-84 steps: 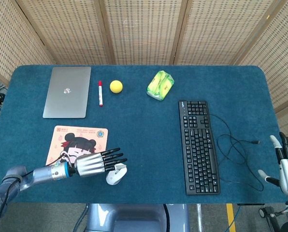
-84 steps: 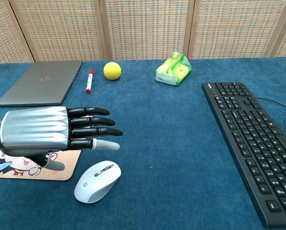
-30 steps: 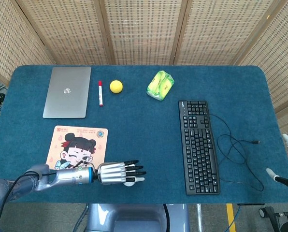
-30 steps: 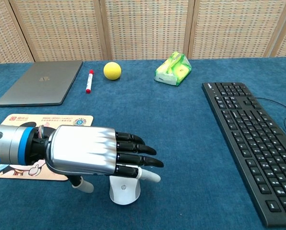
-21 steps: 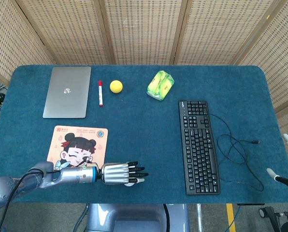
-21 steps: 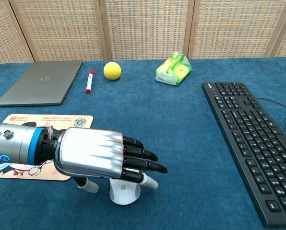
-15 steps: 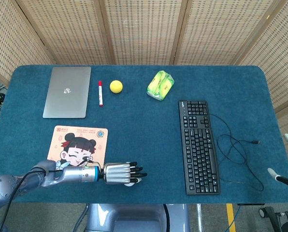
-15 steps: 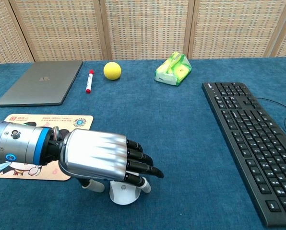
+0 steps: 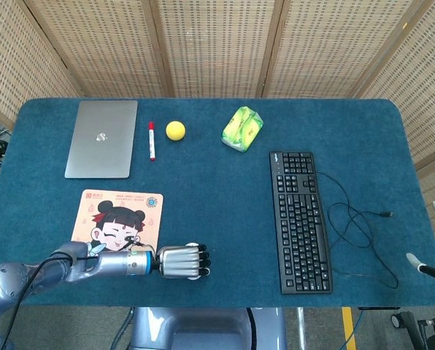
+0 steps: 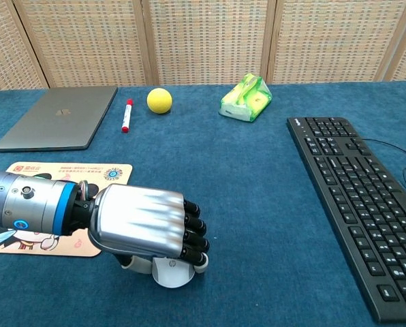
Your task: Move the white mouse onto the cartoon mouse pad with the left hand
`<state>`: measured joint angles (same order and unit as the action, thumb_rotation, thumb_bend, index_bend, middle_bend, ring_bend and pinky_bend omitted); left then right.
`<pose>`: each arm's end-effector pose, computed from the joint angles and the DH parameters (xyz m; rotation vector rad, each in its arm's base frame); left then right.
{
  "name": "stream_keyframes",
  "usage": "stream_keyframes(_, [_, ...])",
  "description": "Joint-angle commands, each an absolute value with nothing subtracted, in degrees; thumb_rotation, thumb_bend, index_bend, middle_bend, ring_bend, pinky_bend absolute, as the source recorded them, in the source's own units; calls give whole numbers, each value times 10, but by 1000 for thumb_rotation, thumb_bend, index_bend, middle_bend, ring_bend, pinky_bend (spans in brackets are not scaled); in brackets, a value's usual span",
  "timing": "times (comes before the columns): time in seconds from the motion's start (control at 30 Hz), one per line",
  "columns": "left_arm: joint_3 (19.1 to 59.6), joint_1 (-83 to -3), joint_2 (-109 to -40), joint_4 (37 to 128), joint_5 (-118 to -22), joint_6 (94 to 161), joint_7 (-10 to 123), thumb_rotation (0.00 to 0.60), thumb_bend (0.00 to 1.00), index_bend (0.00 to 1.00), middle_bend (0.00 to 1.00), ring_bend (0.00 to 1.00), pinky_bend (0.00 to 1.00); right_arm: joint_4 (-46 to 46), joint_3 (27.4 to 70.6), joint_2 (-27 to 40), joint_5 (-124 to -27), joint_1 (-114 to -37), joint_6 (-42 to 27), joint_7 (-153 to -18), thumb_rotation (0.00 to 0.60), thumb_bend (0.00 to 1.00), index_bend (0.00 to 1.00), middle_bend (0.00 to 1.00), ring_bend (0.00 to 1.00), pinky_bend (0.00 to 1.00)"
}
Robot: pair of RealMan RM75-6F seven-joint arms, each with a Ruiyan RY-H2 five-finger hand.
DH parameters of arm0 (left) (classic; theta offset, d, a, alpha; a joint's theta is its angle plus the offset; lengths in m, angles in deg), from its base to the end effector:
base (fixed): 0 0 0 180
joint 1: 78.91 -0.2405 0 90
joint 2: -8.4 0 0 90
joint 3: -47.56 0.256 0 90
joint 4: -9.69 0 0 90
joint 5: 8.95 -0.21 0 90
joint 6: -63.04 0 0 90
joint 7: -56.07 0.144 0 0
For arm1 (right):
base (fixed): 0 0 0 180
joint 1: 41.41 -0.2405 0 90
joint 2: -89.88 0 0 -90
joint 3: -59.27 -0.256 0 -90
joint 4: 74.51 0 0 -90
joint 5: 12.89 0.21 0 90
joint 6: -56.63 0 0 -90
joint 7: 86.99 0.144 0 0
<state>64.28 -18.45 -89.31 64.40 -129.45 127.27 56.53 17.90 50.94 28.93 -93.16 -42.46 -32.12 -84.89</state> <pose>-0.1293 0.2931 -0.0869 -2.7982 0.3827 -0.9281 -0.3268 -0.1774 0.2051 1.1797 -0.8421 0.9029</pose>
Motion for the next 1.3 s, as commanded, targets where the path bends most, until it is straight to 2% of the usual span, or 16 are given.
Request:
stream_keyframes(0.03, [646, -189, -892, 632, -1298, 1290, 565, 600, 334, 601, 424, 425, 371, 179, 510, 289, -932, -425, -321, -849, 600, 0, 53, 0, 0, 0])
stream_keyframes(0.23, [656, -203, -893, 586, -1311, 1349, 544, 600, 331, 623, 445, 445, 380, 178, 510, 287, -932, -425, -320, -853, 600, 0, 52, 0, 0, 0])
stream_keyframes(0.4, [671, -226, -891, 506, -1330, 1444, 504, 600, 324, 623, 445, 445, 380, 174, 509, 284, -926, -426, -317, -860, 600, 0, 53, 0, 0, 0])
stream_keyframes(0.57, [697, -284, -884, 350, -1337, 1560, 427, 600, 317, 623, 445, 445, 380, 168, 507, 277, -915, -428, -314, -876, 600, 0, 53, 0, 0, 0])
stream_keyframes(0.67, [706, -327, -885, 264, -1328, 1598, 385, 600, 315, 623, 445, 445, 380, 166, 506, 270, -908, -430, -311, -893, 600, 0, 52, 0, 0, 0])
stream_keyframes(0.93, [701, -387, -896, 176, -1295, 1613, 304, 600, 331, 623, 445, 445, 380, 160, 503, 251, -888, -439, -299, -942, 600, 0, 53, 0, 0, 0])
stream_keyframes(1.3, [709, -387, -885, 144, -1280, 1584, 276, 600, 289, 623, 445, 445, 380, 157, 495, 242, -871, -450, -288, -964, 600, 0, 52, 0, 0, 0])
